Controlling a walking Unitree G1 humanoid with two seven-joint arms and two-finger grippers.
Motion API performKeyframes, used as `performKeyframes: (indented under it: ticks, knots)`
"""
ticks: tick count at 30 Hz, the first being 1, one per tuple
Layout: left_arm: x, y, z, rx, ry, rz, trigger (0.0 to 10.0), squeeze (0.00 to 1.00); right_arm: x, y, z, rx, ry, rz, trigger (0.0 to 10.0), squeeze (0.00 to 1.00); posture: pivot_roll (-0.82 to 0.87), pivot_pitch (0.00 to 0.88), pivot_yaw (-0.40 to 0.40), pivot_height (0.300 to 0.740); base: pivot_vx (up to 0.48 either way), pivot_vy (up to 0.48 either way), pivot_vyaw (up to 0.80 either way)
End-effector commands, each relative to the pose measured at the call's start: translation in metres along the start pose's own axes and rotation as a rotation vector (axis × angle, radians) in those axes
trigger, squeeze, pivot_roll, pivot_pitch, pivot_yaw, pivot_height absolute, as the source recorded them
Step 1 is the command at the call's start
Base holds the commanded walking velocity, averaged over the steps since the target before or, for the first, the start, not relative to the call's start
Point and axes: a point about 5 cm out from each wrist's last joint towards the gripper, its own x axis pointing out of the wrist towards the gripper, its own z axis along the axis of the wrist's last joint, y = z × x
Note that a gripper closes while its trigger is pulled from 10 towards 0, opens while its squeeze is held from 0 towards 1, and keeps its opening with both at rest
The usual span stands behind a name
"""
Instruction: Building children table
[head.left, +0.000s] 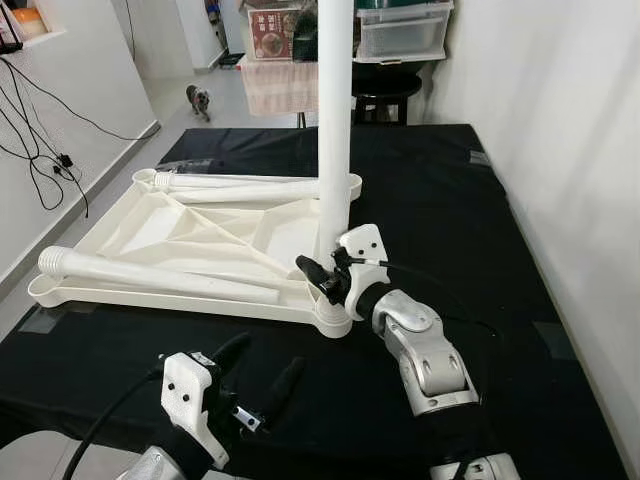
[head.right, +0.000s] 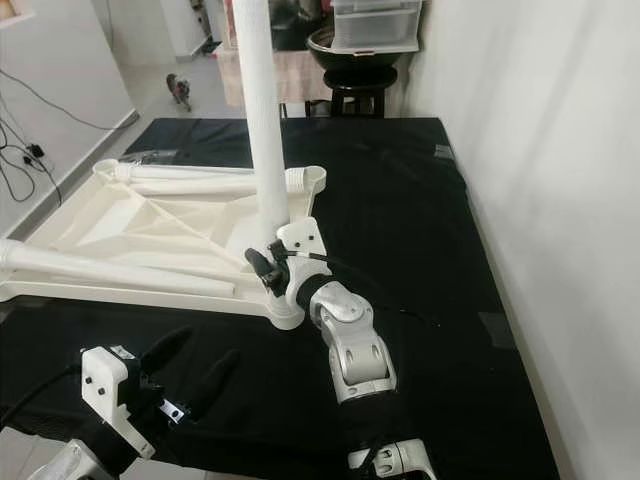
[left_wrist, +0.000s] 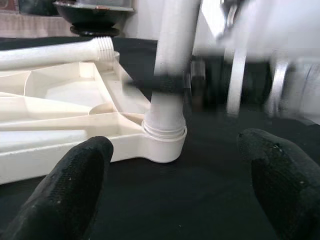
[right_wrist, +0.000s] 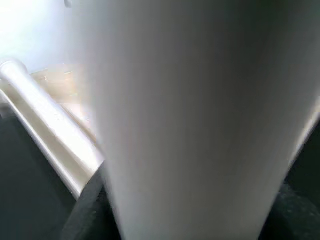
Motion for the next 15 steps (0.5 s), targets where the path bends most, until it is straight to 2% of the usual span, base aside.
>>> performKeyframes:
  ticks: [1,2,3,4,6,7,8,9,12,13,15]
  knots:
    - [-0.002,0.003,-0.004,0.007,0.024,0.013,10.0,0.00,0.000,0.000,-0.012,0.043,0.048,0.022,10.0,1.00,0.03,0.088,0.043,0.740,0.000,0.000,0.00]
    - [-0.001,0.003,-0.004,0.006,0.025,0.011,10.0,0.00,0.002,0.001,0.000,0.051,-0.008,0.101,10.0,1.00,0.03,0.087,0.043,0.740,0.000,0.000,0.00]
    - [-0.001,0.003,-0.004,0.006,0.025,0.011,10.0,0.00,0.002,0.001,0.000,0.051,-0.008,0.101,10.0,1.00,0.03,0.087,0.043,0.740,0.000,0.000,0.00]
    - [-0.001,0.003,-0.004,0.004,0.027,0.009,10.0,0.00,0.002,0.003,0.010,0.055,-0.043,0.135,10.0,1.00,0.03,0.087,0.043,0.740,0.000,0.000,0.00]
    - [0.001,0.002,-0.005,-0.003,0.030,-0.001,10.0,0.00,0.001,0.000,0.031,0.022,-0.112,0.339,10.0,1.00,0.03,0.071,0.039,0.740,0.000,0.000,0.00]
    - [0.002,0.002,-0.006,-0.005,0.031,-0.004,10.0,0.00,-0.001,-0.004,0.038,-0.032,-0.127,0.446,10.0,0.18,0.03,0.071,0.039,0.740,0.000,0.000,0.00]
    - [0.002,0.002,-0.006,-0.006,0.031,-0.005,10.0,0.00,-0.002,-0.009,0.043,-0.082,-0.125,0.551,10.0,0.00,0.03,0.069,0.035,0.740,0.000,0.000,0.00]
    - [0.003,0.002,-0.007,-0.007,0.030,-0.006,10.0,0.00,-0.003,-0.013,0.046,-0.112,-0.117,0.605,10.0,0.00,0.03,0.067,0.034,0.740,0.000,0.000,0.00]
    - [0.003,0.002,-0.007,-0.005,0.029,-0.002,10.0,0.00,-0.002,-0.017,0.050,-0.157,-0.103,0.669,10.0,0.00,0.03,0.066,0.032,0.740,0.000,0.000,0.00]
    - [0.003,0.002,-0.007,-0.005,0.029,-0.002,10.0,0.00,-0.002,-0.017,0.050,-0.157,-0.103,0.669,10.0,0.00,0.03,0.066,0.032,0.740,0.000,0.000,0.00]
    - [0.003,0.002,-0.007,-0.003,0.027,0.003,10.0,0.00,0.001,-0.018,0.056,-0.161,-0.109,0.748,10.0,0.00,0.04,0.059,0.024,0.740,0.000,0.000,0.00]
